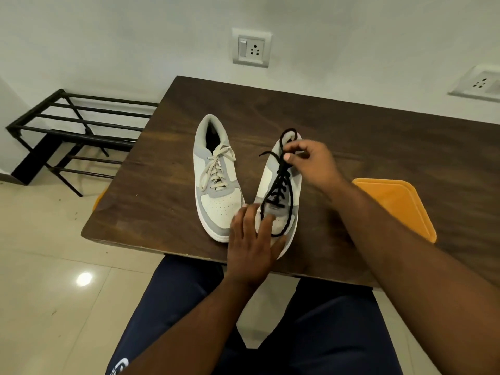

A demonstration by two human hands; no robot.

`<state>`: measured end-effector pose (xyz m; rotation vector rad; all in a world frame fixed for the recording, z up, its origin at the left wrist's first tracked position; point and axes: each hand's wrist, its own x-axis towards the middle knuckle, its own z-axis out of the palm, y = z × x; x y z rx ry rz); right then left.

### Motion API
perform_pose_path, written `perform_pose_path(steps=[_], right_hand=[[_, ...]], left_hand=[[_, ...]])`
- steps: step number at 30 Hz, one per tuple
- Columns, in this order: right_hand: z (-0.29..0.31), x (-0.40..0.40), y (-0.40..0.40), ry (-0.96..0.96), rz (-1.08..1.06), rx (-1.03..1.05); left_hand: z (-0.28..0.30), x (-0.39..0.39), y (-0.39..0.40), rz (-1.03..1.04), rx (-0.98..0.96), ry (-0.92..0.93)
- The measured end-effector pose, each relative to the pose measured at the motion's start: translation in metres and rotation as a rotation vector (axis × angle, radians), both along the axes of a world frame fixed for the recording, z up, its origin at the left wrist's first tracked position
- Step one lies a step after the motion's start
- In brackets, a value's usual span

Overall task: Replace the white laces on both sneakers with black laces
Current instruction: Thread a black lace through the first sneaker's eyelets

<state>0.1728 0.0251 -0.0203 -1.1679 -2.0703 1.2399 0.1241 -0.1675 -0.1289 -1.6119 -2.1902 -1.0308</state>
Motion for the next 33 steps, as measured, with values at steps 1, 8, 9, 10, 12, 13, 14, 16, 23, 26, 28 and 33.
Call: perform_pose_path(steps=[1,8,9,10,12,13,14,16,23,26,28,33], right_hand=[[-0.005,0.003,-0.003,-0.06,0.052,0.042],[-0.005,0.016,0.007,-0.712,0.262,0.553],[-0.004,0.016,0.008,-0.735,0.273,0.541],[-0.003,0.017,0.01,-0.701,0.261,0.527],[-0.006,0.021,0.01,-0.526,0.209,0.505],[-0.009,0.025,0.01,-0.457,0.207,0.521],[-0.013,0.029,0.009,-0.443,0.236,0.551],[-0.023,0.036,0.005,-0.45,0.324,0.617],[-0.027,0.031,-0.015,0.431,-0.048,-0.185],[-0.022,0.022,-0.011,0.559,-0.321,-0.357],[-0.02,0.015,-0.008,0.549,-0.398,-0.351],[-0.028,0.002,0.002,0.342,-0.25,-0.069]], left_hand=[[0.004,-0.002,0.004,0.039,-0.043,-0.044],[0.046,-0.017,0.042,0.069,-0.417,-0.309],[0.051,-0.019,0.045,0.06,-0.416,-0.334],[0.055,-0.021,0.048,0.048,-0.391,-0.382],[0.063,-0.025,0.049,0.014,-0.352,-0.543],[0.069,-0.028,0.051,0.006,-0.32,-0.678],[0.074,-0.031,0.053,0.011,-0.261,-0.876],[0.093,-0.036,0.06,0.018,-0.121,-1.347],[0.152,-0.048,0.123,-0.049,0.073,-1.765],[0.133,-0.064,0.158,0.077,0.018,-1.359],[0.12,-0.068,0.167,0.114,-0.098,-1.11],[0.104,-0.069,0.169,0.08,-0.125,-0.894]])
